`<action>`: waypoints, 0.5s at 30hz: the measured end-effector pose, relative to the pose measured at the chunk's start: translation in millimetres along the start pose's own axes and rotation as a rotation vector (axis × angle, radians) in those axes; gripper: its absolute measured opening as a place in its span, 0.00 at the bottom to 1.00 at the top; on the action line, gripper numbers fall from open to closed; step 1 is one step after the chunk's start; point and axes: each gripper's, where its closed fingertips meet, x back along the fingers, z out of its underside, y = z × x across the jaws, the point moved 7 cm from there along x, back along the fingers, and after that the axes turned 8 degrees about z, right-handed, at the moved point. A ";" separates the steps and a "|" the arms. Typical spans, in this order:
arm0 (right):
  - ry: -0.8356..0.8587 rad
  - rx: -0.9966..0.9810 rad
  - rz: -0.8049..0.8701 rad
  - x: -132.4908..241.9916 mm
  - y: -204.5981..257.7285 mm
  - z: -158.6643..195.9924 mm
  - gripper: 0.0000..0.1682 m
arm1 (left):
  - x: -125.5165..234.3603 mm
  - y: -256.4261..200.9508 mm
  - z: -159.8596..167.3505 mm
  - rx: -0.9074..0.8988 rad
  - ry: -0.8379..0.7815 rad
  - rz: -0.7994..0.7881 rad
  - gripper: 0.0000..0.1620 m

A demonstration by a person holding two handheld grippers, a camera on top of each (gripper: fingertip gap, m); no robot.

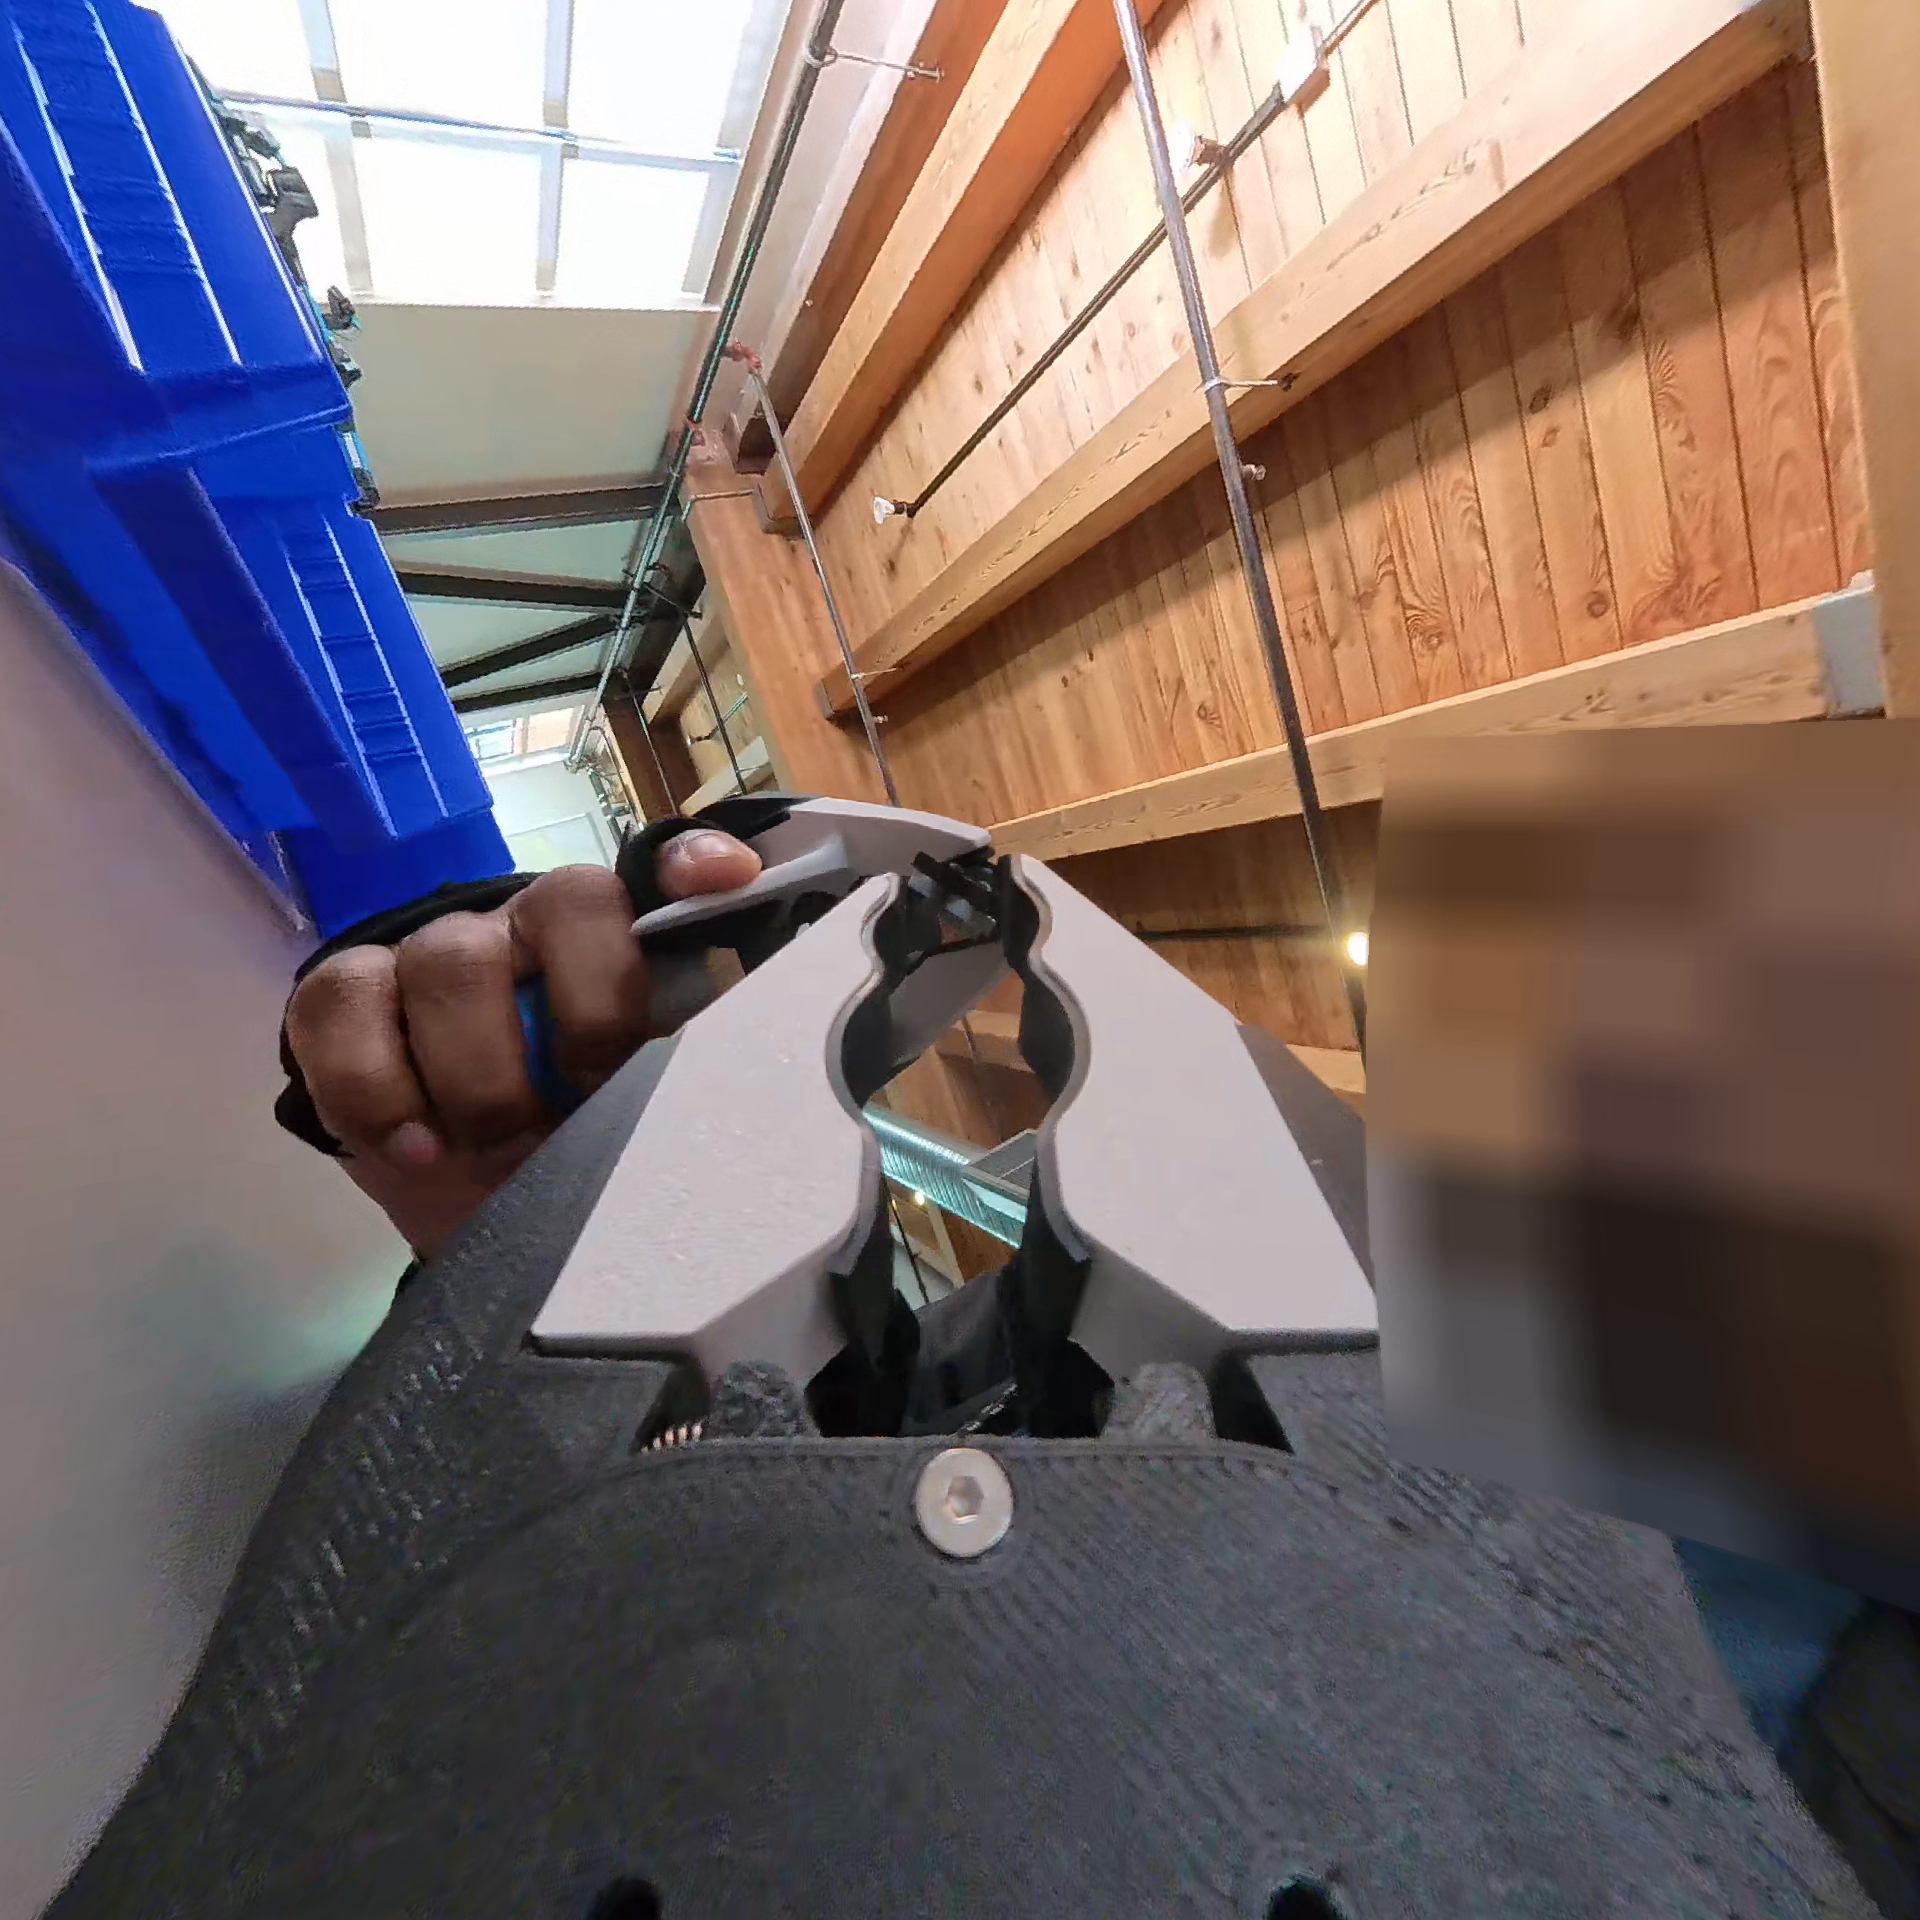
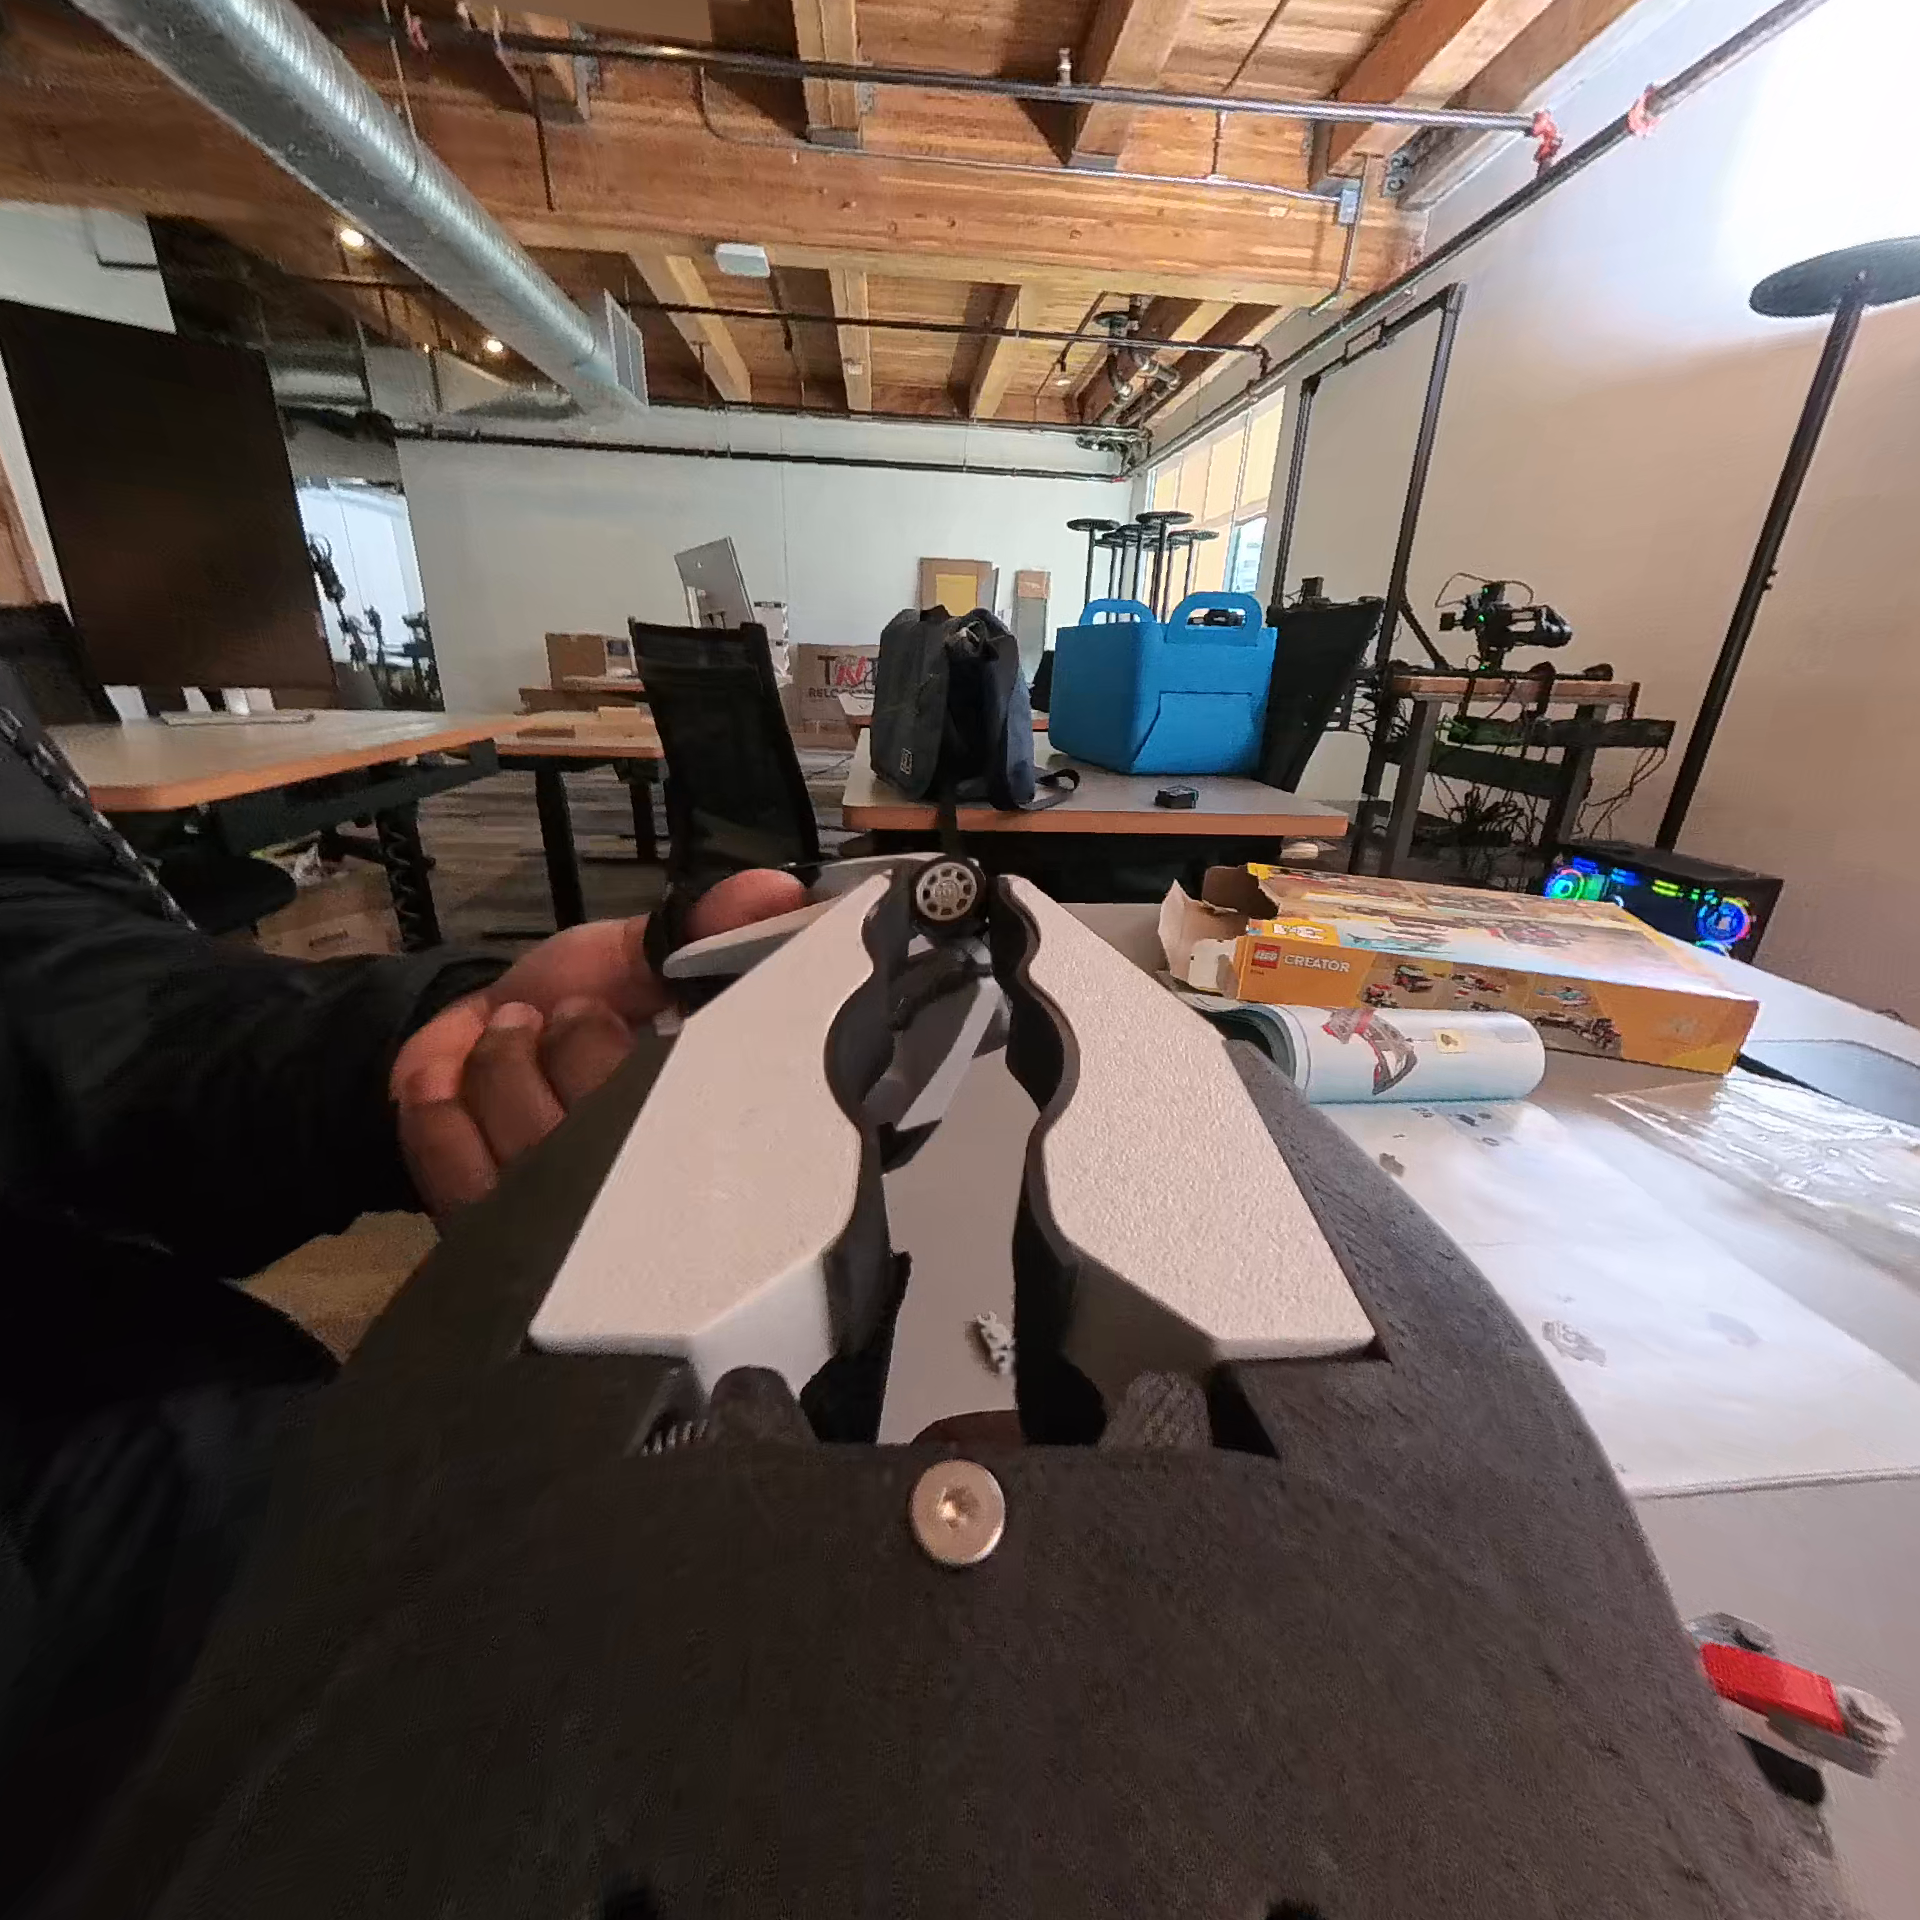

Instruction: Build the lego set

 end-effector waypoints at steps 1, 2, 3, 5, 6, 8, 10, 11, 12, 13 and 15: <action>0.002 0.012 -0.001 0.5 -0.1 0.1 0.10 | -0.1 0.3 0.2 0.001 -0.003 -0.002 0.11; 0.006 0.021 -0.002 1.0 -0.5 0.4 0.10 | -0.2 0.4 0.3 -0.004 -0.005 -0.009 0.11; 0.007 0.029 -0.004 1.7 -0.8 0.6 0.10 | -0.4 0.4 0.4 -0.018 -0.005 -0.018 0.11; 0.008 0.042 -0.001 2.9 -1.5 0.9 0.10 | -0.8 -0.1 0.4 -0.063 0.001 -0.046 0.11; 0.009 0.050 0.003 3.4 -1.5 1.1 0.10 | -1.0 -0.5 0.1 -0.097 0.006 -0.066 0.11; 0.023 0.068 0.025 3.5 -2.1 2.6 0.10 | -0.9 -2.1 -1.6 -0.187 0.016 -0.118 0.11; 0.043 0.077 0.058 3.4 -3.5 4.5 0.10 | -0.3 -4.2 -3.9 -0.296 0.025 -0.179 0.10; 0.055 0.073 0.076 3.3 -4.3 5.4 0.10 | -0.1 -5.4 -5.0 -0.359 0.033 -0.211 0.11; 0.066 0.067 0.098 3.3 -5.3 5.9 0.11 | 0.2 -7.0 -6.0 -0.427 0.040 -0.243 0.11; 0.073 0.055 0.121 3.6 -6.3 5.9 0.14 | 0.6 -9.0 -7.4 -0.497 0.042 -0.273 0.10; 0.089 -0.015 0.152 4.0 -8.1 5.6 0.17 | 1.4 -14.4 -10.2 -0.625 0.040 -0.320 0.10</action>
